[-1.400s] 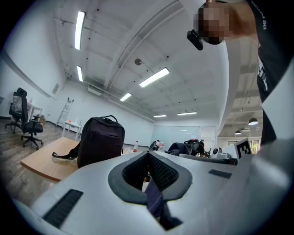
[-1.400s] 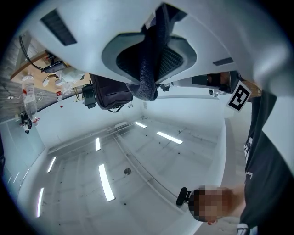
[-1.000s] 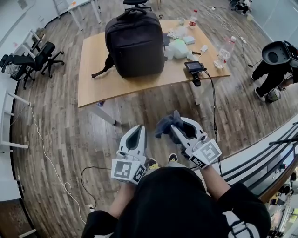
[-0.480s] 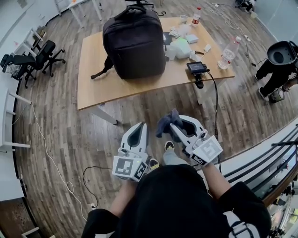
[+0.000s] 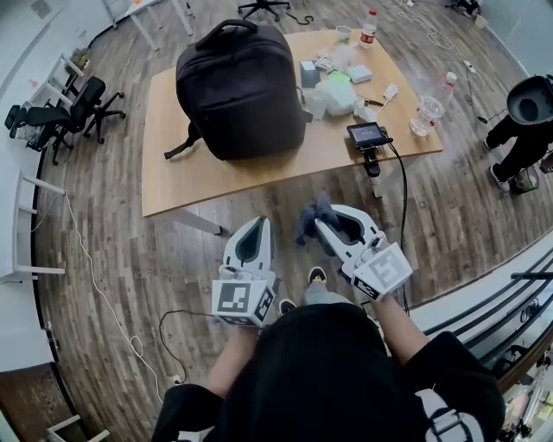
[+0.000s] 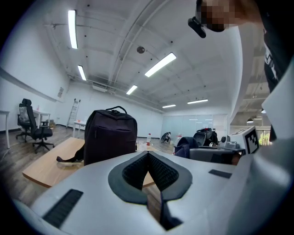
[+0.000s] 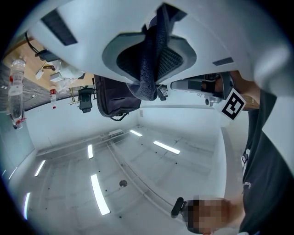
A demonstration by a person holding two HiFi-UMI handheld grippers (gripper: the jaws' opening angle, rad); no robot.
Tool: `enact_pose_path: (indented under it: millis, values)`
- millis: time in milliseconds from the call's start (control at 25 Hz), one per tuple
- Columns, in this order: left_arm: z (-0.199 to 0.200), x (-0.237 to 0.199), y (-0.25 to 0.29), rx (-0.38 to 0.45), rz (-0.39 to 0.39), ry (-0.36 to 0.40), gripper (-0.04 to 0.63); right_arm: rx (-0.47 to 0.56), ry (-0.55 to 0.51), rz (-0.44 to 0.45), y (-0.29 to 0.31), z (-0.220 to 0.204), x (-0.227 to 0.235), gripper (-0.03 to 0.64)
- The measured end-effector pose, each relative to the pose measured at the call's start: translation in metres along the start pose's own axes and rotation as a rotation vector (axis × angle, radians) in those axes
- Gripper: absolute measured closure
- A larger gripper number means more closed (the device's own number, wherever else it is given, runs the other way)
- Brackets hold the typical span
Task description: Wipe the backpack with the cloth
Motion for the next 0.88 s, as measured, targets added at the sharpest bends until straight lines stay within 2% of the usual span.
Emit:
enact_pose_path:
  millis: [120,320,440,680,880]
  values:
    - [-0.004,0.000,0.019,-0.045,0.037,0.013,0.578,-0.015,-0.007,0.050,0.003,-0.002,0.015,0.545]
    - [-0.001,0.007,0.043,-0.065,0.052,0.051,0.578,-0.001,0.024,0.123,0.006,-0.005,0.038,0.546]
    - [-0.002,0.013,0.055,-0.087,0.055,0.069,0.578,-0.026,0.024,0.131,0.007,-0.005,0.051,0.546]
    - [-0.007,0.020,0.072,-0.144,0.054,0.159,0.578,-0.053,0.078,0.157,0.015,-0.002,0.071,0.545]
    - [-0.008,0.017,0.075,-0.153,0.048,0.180,0.578,-0.047,0.048,0.103,0.021,0.001,0.078,0.545]
Point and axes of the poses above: the fingertips, and each gripper's own axes: y forward along the fingers, x to its right, z out of its top, the point moved 6 cm from there along -y, backward along the fingers, and after that the axes turned 14 degrees about z, right-handed, at the moved point
